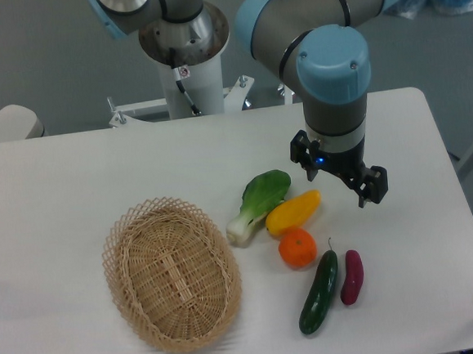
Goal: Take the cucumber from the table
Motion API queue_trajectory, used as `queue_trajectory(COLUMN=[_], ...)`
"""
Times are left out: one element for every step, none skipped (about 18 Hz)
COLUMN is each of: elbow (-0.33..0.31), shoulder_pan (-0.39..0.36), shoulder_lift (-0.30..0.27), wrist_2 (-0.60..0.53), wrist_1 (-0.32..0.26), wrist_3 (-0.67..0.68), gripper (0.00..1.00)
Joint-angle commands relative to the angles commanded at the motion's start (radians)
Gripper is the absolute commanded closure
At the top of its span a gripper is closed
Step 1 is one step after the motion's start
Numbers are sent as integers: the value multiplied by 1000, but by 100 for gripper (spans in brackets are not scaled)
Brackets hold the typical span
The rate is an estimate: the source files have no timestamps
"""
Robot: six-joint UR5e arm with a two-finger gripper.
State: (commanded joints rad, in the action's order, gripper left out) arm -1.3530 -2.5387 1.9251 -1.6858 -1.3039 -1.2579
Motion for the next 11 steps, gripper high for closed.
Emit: queue_trajectory(elbow=[-8,-11,-8,-5,-6,-9,-12,-15,-17,-18,-20], shoulder_pan=[0,0,0,0,0,0,2,6,17,23,32], shoulder_lift=[0,0,-2,0,2,3,3,11,17,21,31], wrist_2=[0,0,5,9,11,12,12,12,9,9,11], wrist_1=[2,6,17,20,21,21,21,23,31,53,81], wrist_3=[0,2,2,6,8,9,26,67,121,152,169], gripper=[0,0,0,0,0,0,0,0,0,0,0])
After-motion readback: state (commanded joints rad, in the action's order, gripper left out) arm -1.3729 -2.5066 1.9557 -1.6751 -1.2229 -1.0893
